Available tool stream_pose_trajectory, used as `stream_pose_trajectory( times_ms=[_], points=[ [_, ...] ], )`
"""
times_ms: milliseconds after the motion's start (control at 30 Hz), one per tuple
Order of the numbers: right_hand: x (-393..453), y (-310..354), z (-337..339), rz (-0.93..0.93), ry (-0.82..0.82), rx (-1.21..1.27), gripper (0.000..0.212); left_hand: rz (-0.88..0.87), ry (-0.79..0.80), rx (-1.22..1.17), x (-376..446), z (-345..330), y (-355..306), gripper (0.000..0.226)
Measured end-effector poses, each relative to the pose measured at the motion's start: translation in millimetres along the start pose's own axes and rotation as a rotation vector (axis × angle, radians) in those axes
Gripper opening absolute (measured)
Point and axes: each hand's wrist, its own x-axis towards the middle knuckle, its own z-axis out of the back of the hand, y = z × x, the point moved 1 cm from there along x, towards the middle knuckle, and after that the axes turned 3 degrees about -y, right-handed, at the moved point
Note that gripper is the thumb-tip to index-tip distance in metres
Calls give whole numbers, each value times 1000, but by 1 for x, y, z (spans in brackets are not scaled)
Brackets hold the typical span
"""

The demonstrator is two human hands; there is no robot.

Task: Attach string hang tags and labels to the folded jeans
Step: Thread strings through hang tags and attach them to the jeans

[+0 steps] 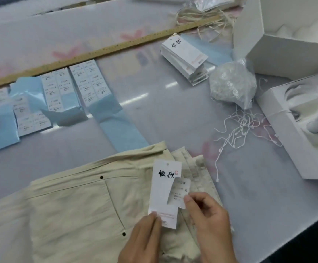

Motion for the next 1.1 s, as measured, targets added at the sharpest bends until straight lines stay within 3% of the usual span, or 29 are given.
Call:
stream_pose_trajectory(
  times_ms=[67, 233, 367, 467, 533, 633, 733, 900, 1100],
  points=[
    [-11, -10, -6, -47, 51, -50, 21, 25, -71, 11, -1, -10, 4, 48],
    [-11, -23, -18, -47, -8, -163, 12, 2, -234, 18, -18, -25, 9, 43],
    [-9, -25, -23, 85, -67, -360, 18, -24, -273, 42, -23, -23, 8, 34],
    [-11, -27, -27, 174, -86, -500, 18, 94, -349, 28, -10, -13, 13, 24],
    [-13, -27, -29, 218, -88, -554, 18, 260, -296, -45, 14, -9, 15, 22],
    [-12, -25, -28, 240, -90, -559, 26, 549, -101, -198, 50, -15, 19, 40],
    [-3, -21, -24, 175, -39, -528, 48, 576, -100, -196, 62, -19, 17, 38],
    [13, -15, -18, 125, -22, -614, 26, 652, -118, -262, 61, -19, 17, 49],
    [40, 5, 5, 312, -360, -553, 12, 691, -61, -322, 61, -14, 23, 48]
  ],
)
